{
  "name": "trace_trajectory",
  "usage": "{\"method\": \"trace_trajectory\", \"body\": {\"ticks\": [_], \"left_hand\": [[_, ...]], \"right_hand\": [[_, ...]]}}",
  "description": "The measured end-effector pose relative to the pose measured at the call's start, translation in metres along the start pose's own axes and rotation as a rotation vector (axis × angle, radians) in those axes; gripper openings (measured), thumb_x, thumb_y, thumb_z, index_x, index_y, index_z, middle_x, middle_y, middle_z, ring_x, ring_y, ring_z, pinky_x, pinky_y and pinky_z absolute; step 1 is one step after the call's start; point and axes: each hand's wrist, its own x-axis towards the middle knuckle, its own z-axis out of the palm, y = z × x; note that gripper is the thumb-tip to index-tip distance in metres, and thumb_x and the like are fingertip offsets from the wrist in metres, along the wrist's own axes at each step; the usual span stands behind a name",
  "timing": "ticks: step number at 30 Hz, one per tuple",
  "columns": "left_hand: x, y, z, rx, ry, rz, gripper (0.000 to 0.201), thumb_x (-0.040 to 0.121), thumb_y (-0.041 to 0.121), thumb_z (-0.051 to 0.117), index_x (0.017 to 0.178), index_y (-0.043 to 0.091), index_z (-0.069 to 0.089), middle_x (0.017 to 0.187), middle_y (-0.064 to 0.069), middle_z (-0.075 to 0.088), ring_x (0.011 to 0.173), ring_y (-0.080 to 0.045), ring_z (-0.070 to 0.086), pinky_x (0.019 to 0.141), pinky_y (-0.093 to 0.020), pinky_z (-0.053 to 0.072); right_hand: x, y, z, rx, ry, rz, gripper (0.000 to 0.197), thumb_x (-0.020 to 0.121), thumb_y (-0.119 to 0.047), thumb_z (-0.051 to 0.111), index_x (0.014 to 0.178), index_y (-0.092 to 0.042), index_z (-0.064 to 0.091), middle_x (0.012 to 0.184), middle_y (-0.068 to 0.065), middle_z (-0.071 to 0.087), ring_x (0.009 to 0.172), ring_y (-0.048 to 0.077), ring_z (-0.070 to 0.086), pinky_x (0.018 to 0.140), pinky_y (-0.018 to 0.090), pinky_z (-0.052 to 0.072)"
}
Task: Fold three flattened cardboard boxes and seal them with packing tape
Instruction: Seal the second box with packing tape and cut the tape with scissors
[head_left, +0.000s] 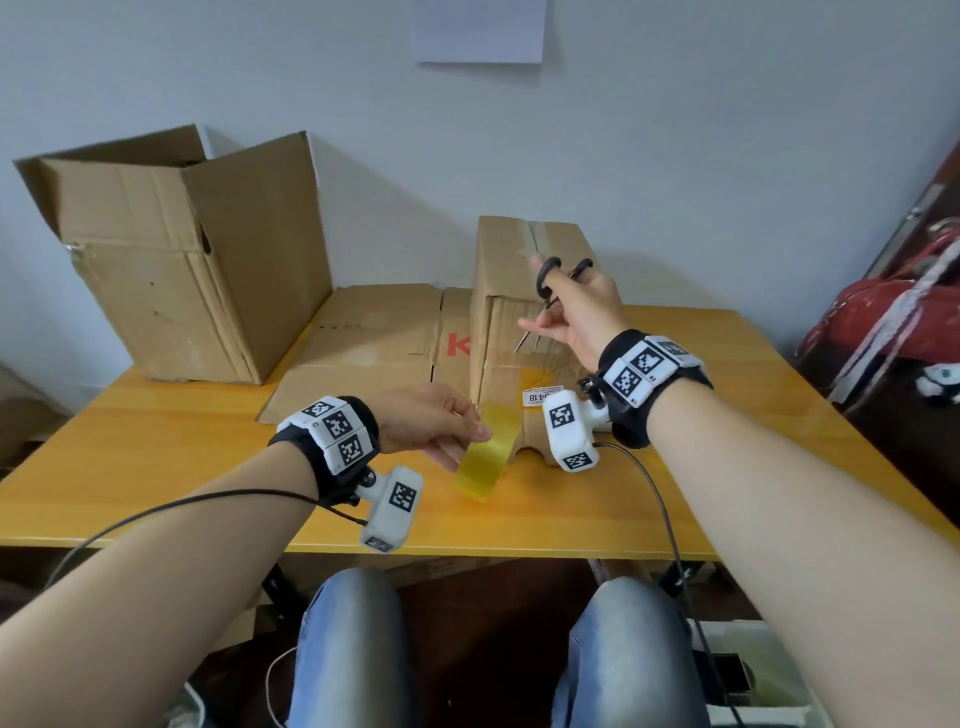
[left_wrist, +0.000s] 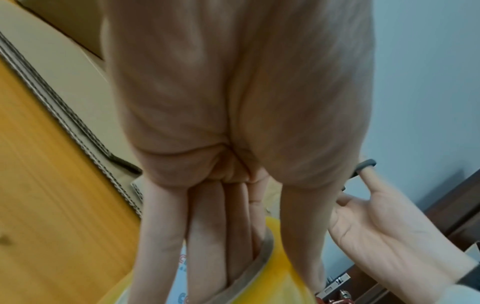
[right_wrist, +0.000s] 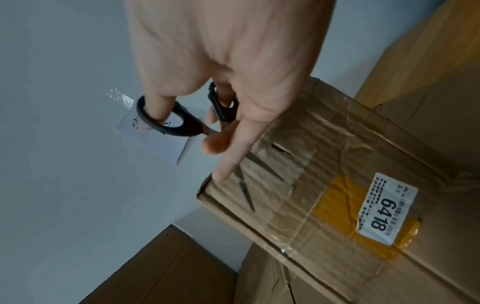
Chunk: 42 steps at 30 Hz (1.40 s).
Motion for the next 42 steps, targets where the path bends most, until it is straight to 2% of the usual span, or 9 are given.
{"method": "trace_trajectory", "body": {"ticks": [4, 8, 14, 20, 26, 32, 34, 38, 42], "left_hand": [[0.014, 0.004, 0.01, -0.02, -0.017, -0.013, 0.02, 0.097, 0.013, 0.063, 0.077, 0.011, 0.062, 0.079, -0.009, 0.073, 0.077, -0.021, 0.072, 0.083, -0.036, 0.06], [0.029, 0.005, 0.02, 0.005, -0.033, -0.044, 0.019, 0.098, 0.014, 0.062, 0.08, 0.009, 0.062, 0.074, -0.007, 0.073, 0.07, -0.017, 0.072, 0.077, -0.031, 0.062], [0.06, 0.03, 0.047, 0.002, -0.101, -0.046, 0.02, 0.099, 0.015, 0.06, 0.081, 0.007, 0.064, 0.072, -0.007, 0.073, 0.067, -0.016, 0.072, 0.074, -0.03, 0.062], [0.093, 0.058, 0.077, 0.047, -0.127, 0.002, 0.027, 0.101, 0.02, 0.059, 0.076, 0.01, 0.059, 0.059, 0.003, 0.064, 0.058, -0.013, 0.066, 0.075, -0.032, 0.06], [0.137, 0.079, 0.1, -0.029, -0.04, 0.015, 0.026, 0.097, 0.024, 0.065, 0.107, 0.001, 0.069, 0.106, -0.02, 0.074, 0.1, -0.035, 0.072, 0.091, -0.044, 0.059], [0.173, 0.098, 0.12, -0.025, -0.041, 0.015, 0.025, 0.098, 0.025, 0.063, 0.105, 0.003, 0.07, 0.104, -0.02, 0.075, 0.085, -0.025, 0.073, 0.08, -0.036, 0.061], [0.182, 0.102, 0.123, -0.05, -0.027, 0.015, 0.027, 0.099, 0.025, 0.061, 0.107, 0.0, 0.069, 0.101, -0.018, 0.075, 0.083, -0.024, 0.074, 0.077, -0.035, 0.061], [0.199, 0.107, 0.126, -0.07, 0.022, 0.003, 0.035, 0.099, 0.026, 0.062, 0.114, -0.005, 0.067, 0.108, -0.02, 0.074, 0.092, -0.03, 0.073, 0.086, -0.042, 0.06], [0.212, 0.114, 0.13, -0.094, 0.069, 0.001, 0.043, 0.097, 0.029, 0.065, 0.117, -0.01, 0.065, 0.111, -0.024, 0.072, 0.086, -0.03, 0.072, 0.082, -0.041, 0.062]], "right_hand": [[-0.005, 0.0, -0.01, -0.029, -0.101, 0.035, 0.052, 0.083, -0.034, 0.082, 0.118, -0.003, 0.057, 0.096, 0.012, 0.059, 0.051, 0.017, 0.053, 0.067, 0.046, 0.062], [-0.012, 0.005, -0.03, -0.126, -0.114, -0.01, 0.036, 0.086, -0.044, 0.077, 0.097, -0.011, 0.067, 0.075, 0.007, 0.053, 0.042, 0.017, 0.044, 0.038, 0.028, 0.044], [-0.01, -0.001, -0.091, -0.1, 0.042, -0.028, 0.026, 0.091, -0.039, 0.072, 0.085, -0.015, 0.066, 0.067, 0.002, 0.055, 0.039, 0.013, 0.038, 0.037, 0.02, 0.027], [0.006, 0.022, -0.164, -0.299, 0.222, 0.307, 0.033, 0.09, -0.035, 0.074, 0.096, -0.007, 0.057, 0.077, 0.006, 0.052, 0.045, 0.016, 0.046, 0.045, 0.028, 0.049], [0.029, 0.045, -0.226, -0.681, 0.29, 0.486, 0.052, 0.094, -0.031, 0.064, 0.132, 0.0, 0.047, 0.082, 0.012, 0.052, 0.043, 0.023, 0.053, 0.043, 0.027, 0.045], [0.05, 0.055, -0.257, -1.033, 0.194, 0.517, 0.048, 0.097, -0.046, 0.059, 0.078, -0.002, 0.055, 0.078, 0.015, 0.061, 0.072, 0.031, 0.058, 0.068, 0.036, 0.044], [0.054, 0.055, -0.261, -1.079, 0.156, 0.522, 0.046, 0.101, -0.041, 0.054, 0.074, -0.003, 0.053, 0.081, 0.016, 0.063, 0.074, 0.03, 0.059, 0.069, 0.036, 0.045], [0.057, 0.048, -0.259, -1.315, 0.108, 0.552, 0.049, 0.108, -0.033, 0.041, 0.07, -0.005, 0.05, 0.046, 0.004, 0.057, 0.055, 0.021, 0.048, 0.05, 0.029, 0.035], [0.059, 0.041, -0.258, -1.385, 0.085, 0.591, 0.044, 0.11, -0.023, 0.033, 0.074, -0.005, 0.049, 0.067, 0.008, 0.044, 0.054, 0.018, 0.037, 0.05, 0.029, 0.029]]}}
